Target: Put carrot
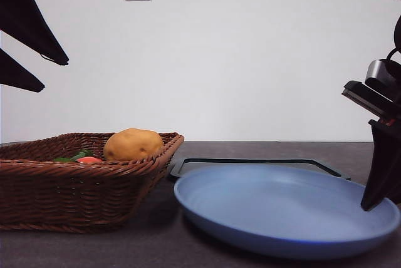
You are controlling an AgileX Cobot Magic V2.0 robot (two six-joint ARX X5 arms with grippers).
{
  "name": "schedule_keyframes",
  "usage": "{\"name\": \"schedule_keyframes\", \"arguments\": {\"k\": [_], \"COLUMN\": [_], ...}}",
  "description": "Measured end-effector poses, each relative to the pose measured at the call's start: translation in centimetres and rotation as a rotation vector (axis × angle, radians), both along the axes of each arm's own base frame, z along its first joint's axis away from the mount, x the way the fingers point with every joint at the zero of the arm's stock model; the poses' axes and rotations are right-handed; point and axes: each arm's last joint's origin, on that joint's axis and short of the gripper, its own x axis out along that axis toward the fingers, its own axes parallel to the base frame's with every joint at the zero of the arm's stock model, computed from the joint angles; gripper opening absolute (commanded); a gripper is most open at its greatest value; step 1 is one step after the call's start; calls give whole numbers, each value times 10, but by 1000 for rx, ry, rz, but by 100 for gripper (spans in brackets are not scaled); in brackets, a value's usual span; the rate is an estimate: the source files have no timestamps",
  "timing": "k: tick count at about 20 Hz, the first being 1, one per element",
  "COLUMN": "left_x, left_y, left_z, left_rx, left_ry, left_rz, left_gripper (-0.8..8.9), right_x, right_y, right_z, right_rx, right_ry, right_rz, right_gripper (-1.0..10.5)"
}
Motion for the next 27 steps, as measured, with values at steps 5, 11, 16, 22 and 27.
{"name": "schedule_keyframes", "arguments": {"k": [5,11,16,22,27], "left_x": [0,2,35,75,82], "left_y": [-5,-33,-59,-79,-82], "left_z": [1,-10,-31,-56,-60], "left_rx": [-10,172,284,386,392], "left_ry": [-1,52,208,334,332], "left_rz": [6,114,126,140,143], "left_gripper": [328,324,324,324,210], "right_x": [-11,-38,-44,-44,-44], "right_y": [-3,-15,-17,-17,-17], "right_z": [20,53,62,62,62], "right_rx": [-14,-192,-197,-200,-205], "right_ry": [-47,-192,-257,-260,-263], "right_rz": [-29,-135,-148,-141,-131], "right_gripper": [4,4,4,4,4]}}
